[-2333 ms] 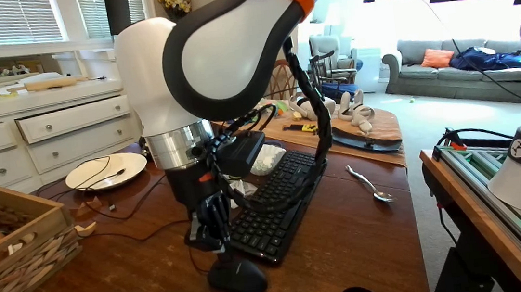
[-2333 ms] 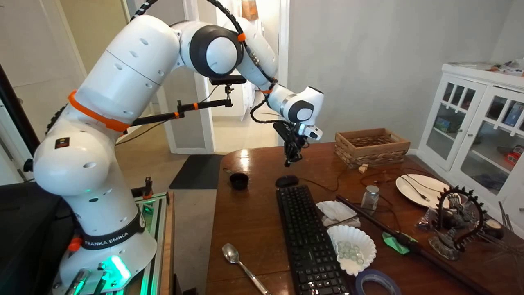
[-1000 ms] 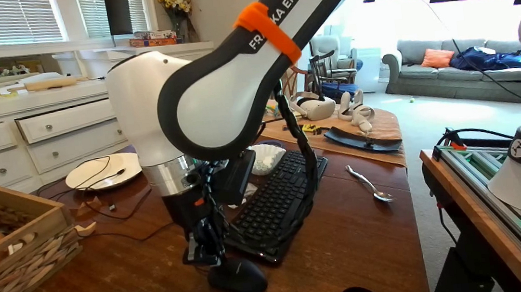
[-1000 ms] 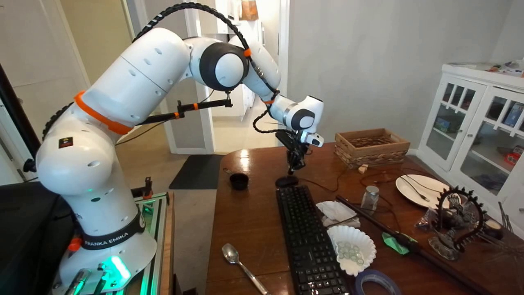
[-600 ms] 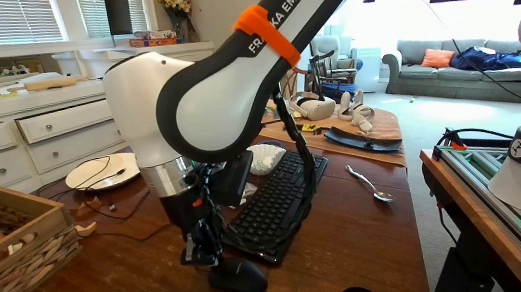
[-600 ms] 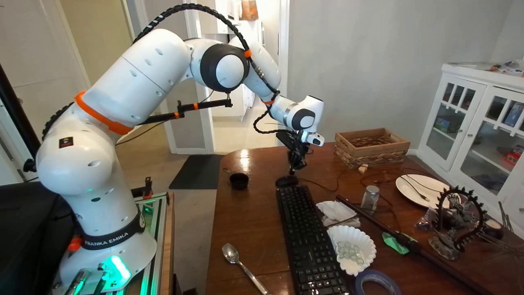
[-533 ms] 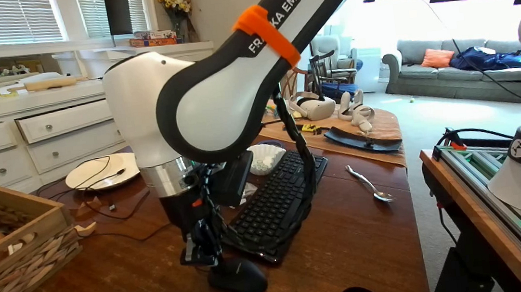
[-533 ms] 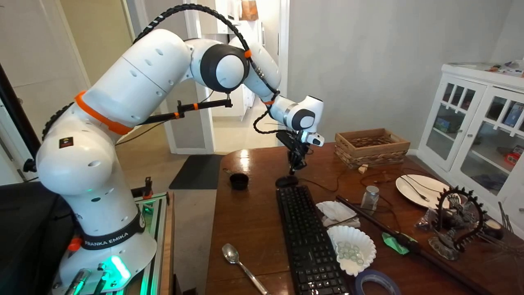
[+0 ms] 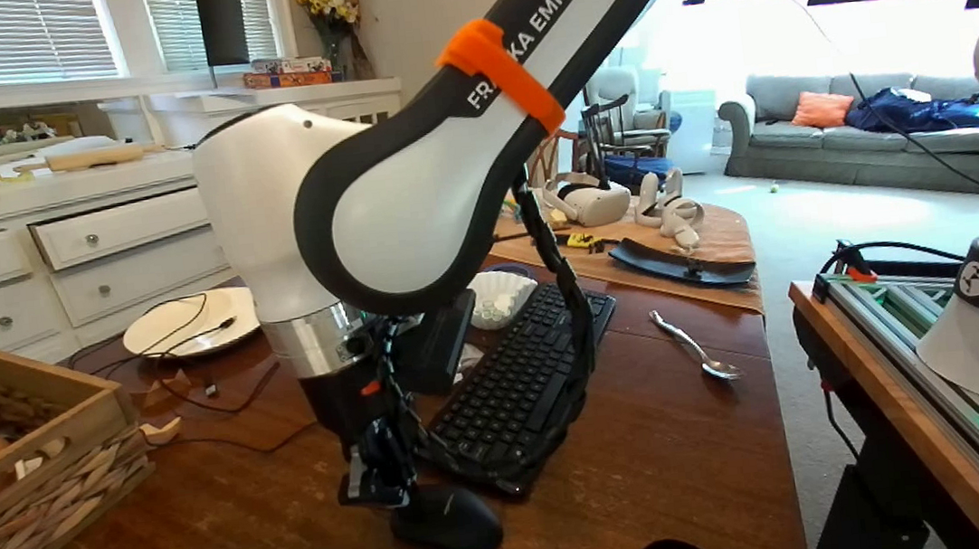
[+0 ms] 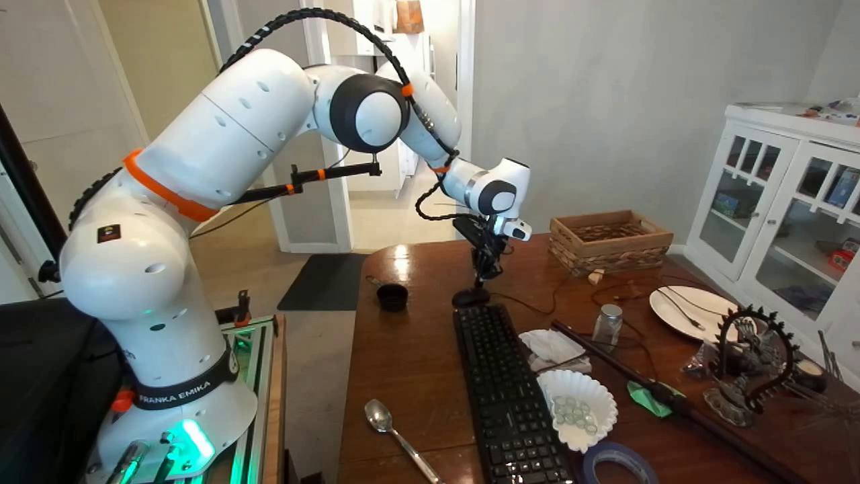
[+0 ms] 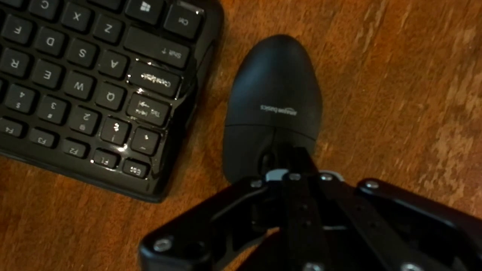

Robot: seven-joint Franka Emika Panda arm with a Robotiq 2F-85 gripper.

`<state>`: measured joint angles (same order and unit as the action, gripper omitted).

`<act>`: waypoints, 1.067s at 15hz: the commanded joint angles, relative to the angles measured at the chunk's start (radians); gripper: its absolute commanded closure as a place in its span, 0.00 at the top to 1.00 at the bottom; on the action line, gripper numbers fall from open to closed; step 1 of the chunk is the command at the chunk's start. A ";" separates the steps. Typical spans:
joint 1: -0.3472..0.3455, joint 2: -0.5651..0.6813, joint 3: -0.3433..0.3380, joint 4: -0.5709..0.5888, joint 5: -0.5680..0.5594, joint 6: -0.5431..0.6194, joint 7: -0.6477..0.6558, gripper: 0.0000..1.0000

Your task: Press a button on the mouse

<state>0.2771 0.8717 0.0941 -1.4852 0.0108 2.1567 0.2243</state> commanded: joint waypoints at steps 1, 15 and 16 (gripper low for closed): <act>0.008 0.039 -0.005 0.035 -0.004 0.009 0.003 0.00; 0.001 0.065 0.002 0.064 0.006 -0.015 -0.005 0.00; 0.004 0.064 -0.002 0.064 0.001 -0.012 -0.002 0.00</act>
<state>0.2766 0.8959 0.0946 -1.4535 0.0113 2.1556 0.2243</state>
